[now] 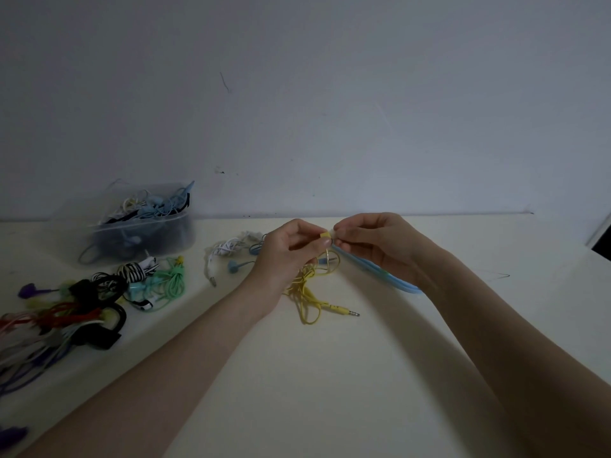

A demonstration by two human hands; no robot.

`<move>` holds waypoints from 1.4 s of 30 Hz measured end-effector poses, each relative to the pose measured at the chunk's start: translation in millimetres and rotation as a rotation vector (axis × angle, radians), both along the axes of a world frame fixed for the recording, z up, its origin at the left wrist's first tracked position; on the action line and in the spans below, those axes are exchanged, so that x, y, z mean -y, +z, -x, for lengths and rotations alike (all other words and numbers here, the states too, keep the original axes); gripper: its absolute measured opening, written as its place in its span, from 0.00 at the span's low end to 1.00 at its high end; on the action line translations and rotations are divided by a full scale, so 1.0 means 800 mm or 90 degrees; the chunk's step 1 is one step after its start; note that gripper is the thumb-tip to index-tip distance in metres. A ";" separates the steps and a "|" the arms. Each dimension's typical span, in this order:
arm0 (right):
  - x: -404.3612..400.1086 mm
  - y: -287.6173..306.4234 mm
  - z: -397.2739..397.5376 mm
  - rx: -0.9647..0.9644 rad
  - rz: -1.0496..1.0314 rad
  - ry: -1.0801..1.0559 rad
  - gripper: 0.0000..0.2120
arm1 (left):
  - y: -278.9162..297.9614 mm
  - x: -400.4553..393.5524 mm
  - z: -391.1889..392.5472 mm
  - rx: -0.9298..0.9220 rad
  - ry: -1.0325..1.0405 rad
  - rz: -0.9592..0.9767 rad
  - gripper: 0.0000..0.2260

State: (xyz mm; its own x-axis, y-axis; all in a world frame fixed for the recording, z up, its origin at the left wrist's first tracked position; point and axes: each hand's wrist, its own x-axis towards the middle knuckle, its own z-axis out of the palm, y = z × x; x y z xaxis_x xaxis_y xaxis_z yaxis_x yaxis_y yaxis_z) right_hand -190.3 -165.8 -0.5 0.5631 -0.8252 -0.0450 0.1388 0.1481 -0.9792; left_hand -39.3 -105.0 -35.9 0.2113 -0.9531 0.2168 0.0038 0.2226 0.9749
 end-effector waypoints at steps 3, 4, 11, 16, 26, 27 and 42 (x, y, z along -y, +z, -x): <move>-0.001 0.000 -0.001 -0.006 0.017 0.004 0.04 | 0.001 0.000 0.000 -0.030 -0.001 -0.014 0.04; -0.002 -0.001 -0.001 -0.006 0.017 0.003 0.04 | 0.001 -0.001 0.000 -0.037 0.000 -0.019 0.04; -0.003 0.000 -0.002 0.014 -0.023 0.000 0.11 | 0.002 0.000 -0.001 -0.066 -0.010 -0.030 0.03; -0.005 0.001 -0.003 0.030 -0.072 -0.002 0.08 | 0.003 -0.003 0.000 -0.090 -0.017 -0.033 0.04; -0.007 0.003 -0.003 0.052 -0.120 0.026 0.12 | 0.010 -0.008 0.001 -0.205 -0.086 -0.088 0.08; -0.006 0.002 -0.003 0.056 -0.121 0.026 0.12 | 0.010 -0.007 0.001 -0.213 -0.086 -0.087 0.09; -0.002 -0.002 -0.007 0.030 -0.029 -0.020 0.05 | 0.003 -0.004 -0.001 -0.121 0.007 -0.023 0.05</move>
State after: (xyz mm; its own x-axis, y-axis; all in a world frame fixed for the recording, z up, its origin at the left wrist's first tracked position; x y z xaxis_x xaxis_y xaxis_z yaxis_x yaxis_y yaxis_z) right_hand -184.4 -164.4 -2.1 0.5389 -0.8405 -0.0568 0.1899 0.1870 -0.9638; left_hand -38.5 -102.1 -33.7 0.2556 -0.9569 0.1379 0.1871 0.1889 0.9640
